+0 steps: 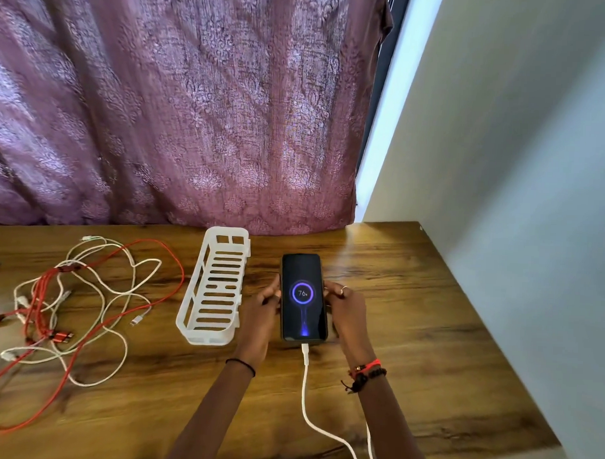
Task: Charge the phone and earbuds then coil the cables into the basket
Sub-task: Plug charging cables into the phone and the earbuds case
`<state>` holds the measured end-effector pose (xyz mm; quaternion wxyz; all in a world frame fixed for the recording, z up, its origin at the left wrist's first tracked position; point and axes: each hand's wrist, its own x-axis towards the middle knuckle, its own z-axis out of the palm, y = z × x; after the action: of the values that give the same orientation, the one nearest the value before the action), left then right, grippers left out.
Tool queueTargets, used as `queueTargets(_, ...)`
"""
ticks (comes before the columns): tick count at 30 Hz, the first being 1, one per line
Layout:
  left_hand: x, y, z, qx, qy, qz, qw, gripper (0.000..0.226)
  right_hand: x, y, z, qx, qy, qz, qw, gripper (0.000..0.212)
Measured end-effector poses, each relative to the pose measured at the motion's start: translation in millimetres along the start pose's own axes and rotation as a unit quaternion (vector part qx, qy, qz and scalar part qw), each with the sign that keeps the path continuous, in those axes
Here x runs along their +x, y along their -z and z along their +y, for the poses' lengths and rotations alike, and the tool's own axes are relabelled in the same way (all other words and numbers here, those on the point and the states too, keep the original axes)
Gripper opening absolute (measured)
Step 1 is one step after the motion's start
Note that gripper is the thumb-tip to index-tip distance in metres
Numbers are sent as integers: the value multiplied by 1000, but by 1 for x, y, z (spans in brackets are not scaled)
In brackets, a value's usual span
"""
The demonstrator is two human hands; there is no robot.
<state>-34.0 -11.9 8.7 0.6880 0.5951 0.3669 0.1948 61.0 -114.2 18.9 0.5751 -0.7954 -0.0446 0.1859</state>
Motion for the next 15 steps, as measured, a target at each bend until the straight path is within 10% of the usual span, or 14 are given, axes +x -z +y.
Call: queueTargets(15,-19,-7,56,-37,-70,-38,996,33,-34,42,-62,133,63,-19,989,22)
